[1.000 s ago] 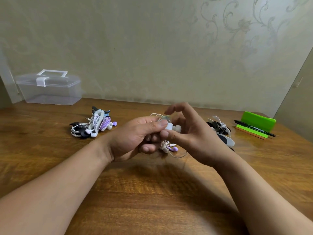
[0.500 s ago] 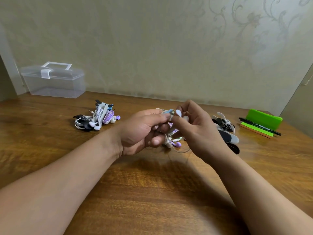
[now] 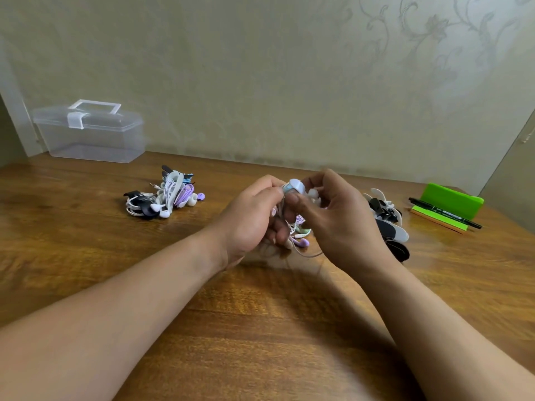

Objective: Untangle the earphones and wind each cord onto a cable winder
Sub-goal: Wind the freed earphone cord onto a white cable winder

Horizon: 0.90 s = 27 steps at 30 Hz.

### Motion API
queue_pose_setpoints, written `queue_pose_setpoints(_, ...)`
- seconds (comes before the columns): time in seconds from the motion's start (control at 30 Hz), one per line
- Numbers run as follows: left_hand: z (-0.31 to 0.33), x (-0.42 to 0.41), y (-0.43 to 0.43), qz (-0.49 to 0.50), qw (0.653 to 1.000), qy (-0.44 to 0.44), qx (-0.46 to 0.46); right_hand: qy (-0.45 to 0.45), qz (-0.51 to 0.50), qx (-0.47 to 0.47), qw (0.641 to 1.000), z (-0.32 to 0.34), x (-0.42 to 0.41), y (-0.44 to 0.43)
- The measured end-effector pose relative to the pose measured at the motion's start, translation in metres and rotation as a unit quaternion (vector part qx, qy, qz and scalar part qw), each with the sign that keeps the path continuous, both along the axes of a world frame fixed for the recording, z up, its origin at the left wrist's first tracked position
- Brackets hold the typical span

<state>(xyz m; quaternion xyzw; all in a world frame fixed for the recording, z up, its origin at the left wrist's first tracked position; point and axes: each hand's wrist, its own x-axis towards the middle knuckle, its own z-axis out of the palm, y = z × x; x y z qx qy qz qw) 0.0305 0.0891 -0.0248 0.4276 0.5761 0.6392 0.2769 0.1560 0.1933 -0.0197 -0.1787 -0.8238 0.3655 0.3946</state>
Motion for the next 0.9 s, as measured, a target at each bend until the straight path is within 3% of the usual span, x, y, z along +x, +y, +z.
queue_pose_setpoints(0.13, 0.003, -0.002, -0.002, -0.016, 0.999, -0.044, 0.014, -0.020, 0.016, 0.021, 0.999, 0.001, 0.003, 0.007)
queue_pose_setpoints(0.37, 0.010, -0.004, -0.009, -0.139, 0.978, -0.154, 0.007, 0.019, 0.050, -0.018, 0.998, 0.008, 0.008, 0.009)
queue_pose_setpoints(0.63, 0.011, -0.009, -0.013, -0.162, 0.976, -0.141, -0.040, -0.061, 0.089, 0.017, 0.994, 0.008, 0.012, 0.012)
queue_pose_setpoints(0.9, 0.004, -0.003, -0.005, -0.114, 0.982, -0.140, -0.050, -0.056, 0.023, 0.056, 0.997, 0.005, 0.009, 0.006)
